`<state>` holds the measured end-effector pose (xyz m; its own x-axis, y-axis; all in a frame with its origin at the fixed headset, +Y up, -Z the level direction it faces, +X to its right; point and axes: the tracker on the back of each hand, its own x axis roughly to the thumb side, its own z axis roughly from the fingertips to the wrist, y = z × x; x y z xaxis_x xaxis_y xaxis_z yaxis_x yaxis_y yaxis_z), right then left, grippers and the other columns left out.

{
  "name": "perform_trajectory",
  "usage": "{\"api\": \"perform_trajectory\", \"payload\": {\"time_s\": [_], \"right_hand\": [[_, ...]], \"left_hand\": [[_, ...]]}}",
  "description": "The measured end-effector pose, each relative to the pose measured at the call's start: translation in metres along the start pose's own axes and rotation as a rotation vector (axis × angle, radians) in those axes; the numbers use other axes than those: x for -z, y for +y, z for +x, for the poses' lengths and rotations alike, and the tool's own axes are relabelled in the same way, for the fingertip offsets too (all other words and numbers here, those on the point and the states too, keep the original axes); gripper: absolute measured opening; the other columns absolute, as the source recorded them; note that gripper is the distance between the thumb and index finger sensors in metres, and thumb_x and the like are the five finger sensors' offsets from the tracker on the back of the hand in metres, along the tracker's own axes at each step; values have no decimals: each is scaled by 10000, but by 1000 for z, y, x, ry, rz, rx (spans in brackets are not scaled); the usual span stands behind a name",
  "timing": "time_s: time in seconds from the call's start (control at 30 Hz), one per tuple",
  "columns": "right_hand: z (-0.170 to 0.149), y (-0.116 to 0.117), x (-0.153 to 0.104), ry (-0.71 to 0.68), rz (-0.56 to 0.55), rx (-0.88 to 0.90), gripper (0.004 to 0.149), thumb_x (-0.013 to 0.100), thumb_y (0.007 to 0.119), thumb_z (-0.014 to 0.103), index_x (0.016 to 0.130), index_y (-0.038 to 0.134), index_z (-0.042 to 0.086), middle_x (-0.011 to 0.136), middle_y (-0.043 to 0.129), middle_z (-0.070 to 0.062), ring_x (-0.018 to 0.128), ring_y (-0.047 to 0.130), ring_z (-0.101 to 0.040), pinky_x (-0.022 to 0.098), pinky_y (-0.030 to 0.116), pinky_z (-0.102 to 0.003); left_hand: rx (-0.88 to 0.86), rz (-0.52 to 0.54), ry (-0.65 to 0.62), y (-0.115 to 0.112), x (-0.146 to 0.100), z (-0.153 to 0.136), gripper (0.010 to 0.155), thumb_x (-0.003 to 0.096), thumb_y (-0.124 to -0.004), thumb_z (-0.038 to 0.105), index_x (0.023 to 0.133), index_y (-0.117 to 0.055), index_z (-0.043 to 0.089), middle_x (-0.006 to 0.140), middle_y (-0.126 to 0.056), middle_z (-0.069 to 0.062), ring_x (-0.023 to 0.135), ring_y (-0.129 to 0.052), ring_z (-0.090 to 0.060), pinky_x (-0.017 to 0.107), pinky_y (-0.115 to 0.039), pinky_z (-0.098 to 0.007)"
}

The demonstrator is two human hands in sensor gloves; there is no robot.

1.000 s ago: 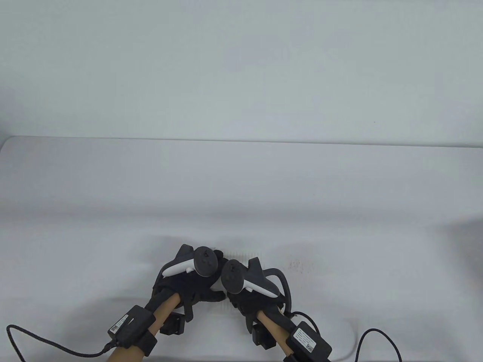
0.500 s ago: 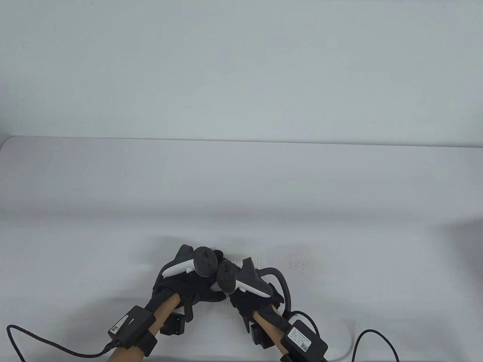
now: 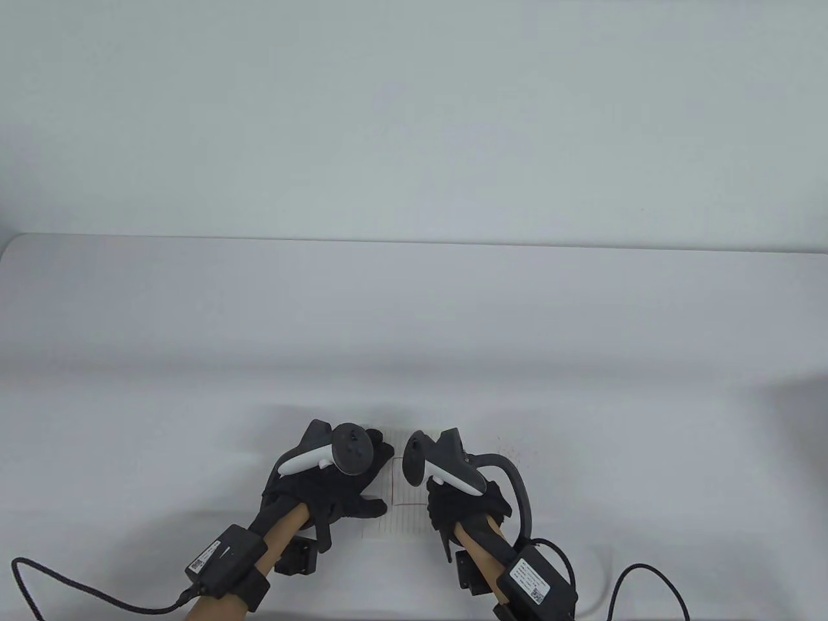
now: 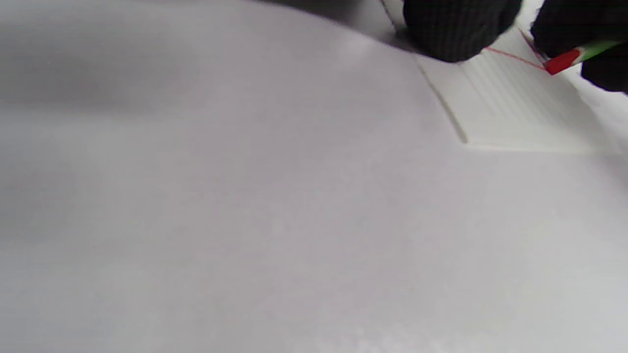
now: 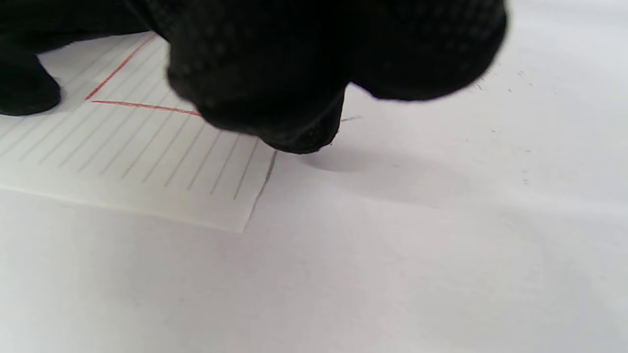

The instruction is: Apply wax crayon on paper

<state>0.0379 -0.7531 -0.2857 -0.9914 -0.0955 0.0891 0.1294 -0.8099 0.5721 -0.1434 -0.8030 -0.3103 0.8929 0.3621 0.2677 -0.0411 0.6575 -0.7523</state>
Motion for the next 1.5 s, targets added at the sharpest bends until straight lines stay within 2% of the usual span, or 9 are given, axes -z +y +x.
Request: {"api": "perform_trajectory", "payload": {"time_s": [0.3, 0.47, 0.6, 0.83, 1.03, 1.13, 1.23, 1.37, 1.5], "right_hand": [[-3, -1, -1, -43, -33, 10, 397, 543, 734, 284, 914, 751, 144, 702, 929, -101, 273, 960, -43, 226, 860, -276], [-7, -9, -3, -89, -303, 138, 441, 556, 681, 285, 975, 657, 149, 802, 848, -91, 422, 951, -98, 342, 842, -325], [1, -3, 1, -144, -298, 128, 516, 562, 641, 226, 1045, 478, 146, 946, 689, -102, 611, 893, -144, 468, 794, -362], [16, -1, 10, -242, -419, 222, 481, 529, 730, 250, 992, 631, 160, 778, 880, -100, 404, 986, -85, 317, 868, -297], [27, 3, 16, -224, -426, 163, 447, 527, 745, 278, 960, 710, 173, 687, 926, -82, 331, 979, -63, 264, 864, -281], [32, 5, 14, -197, -496, 91, 436, 523, 746, 272, 944, 736, 160, 661, 944, -91, 280, 981, -41, 216, 873, -256], [35, 3, 13, -244, -425, 134, 441, 519, 756, 263, 938, 740, 126, 658, 952, -95, 258, 985, -23, 198, 881, -238], [32, 4, 15, -166, -529, 77, 427, 514, 759, 264, 921, 763, 133, 650, 960, -96, 240, 987, -20, 182, 884, -236], [32, 2, 15, -242, -436, 155, 431, 517, 760, 257, 923, 752, 114, 658, 953, -103, 245, 989, -22, 189, 884, -239]], "left_hand": [[2, 0, 1, 0, 0, 0, 883, 534, -614, 588, 1046, 89, 439, 1089, 230, 180, 1021, 270, -143, 687, 187, -521], [12, 9, 5, 0, 0, 0, 888, 530, -615, 590, 1048, 89, 433, 1096, 223, 173, 1029, 261, -149, 690, 184, -525], [17, 14, 6, 0, 0, 0, 890, 530, -617, 589, 1052, 85, 427, 1100, 219, 170, 1034, 255, -154, 691, 180, -530], [11, 11, 3, 0, 0, 0, 888, 531, -616, 589, 1051, 87, 430, 1097, 222, 174, 1031, 261, -150, 694, 179, -531], [9, 5, 1, 0, 0, 0, 888, 533, -614, 589, 1049, 91, 430, 1095, 229, 170, 1027, 268, -149, 692, 183, -530], [10, 4, 1, 0, 1, 0, 888, 533, -612, 590, 1049, 93, 430, 1094, 229, 174, 1027, 267, -150, 692, 183, -530], [9, 5, 1, 0, 1, 1, 888, 534, -612, 590, 1049, 93, 428, 1093, 229, 174, 1026, 269, -148, 692, 184, -529], [5, 4, -1, 0, 1, 1, 887, 533, -612, 590, 1047, 94, 432, 1092, 231, 178, 1024, 272, -148, 690, 187, -528], [4, 3, -1, -1, 1, 1, 888, 534, -612, 590, 1047, 95, 431, 1092, 234, 172, 1023, 275, -143, 688, 190, -527]]}}
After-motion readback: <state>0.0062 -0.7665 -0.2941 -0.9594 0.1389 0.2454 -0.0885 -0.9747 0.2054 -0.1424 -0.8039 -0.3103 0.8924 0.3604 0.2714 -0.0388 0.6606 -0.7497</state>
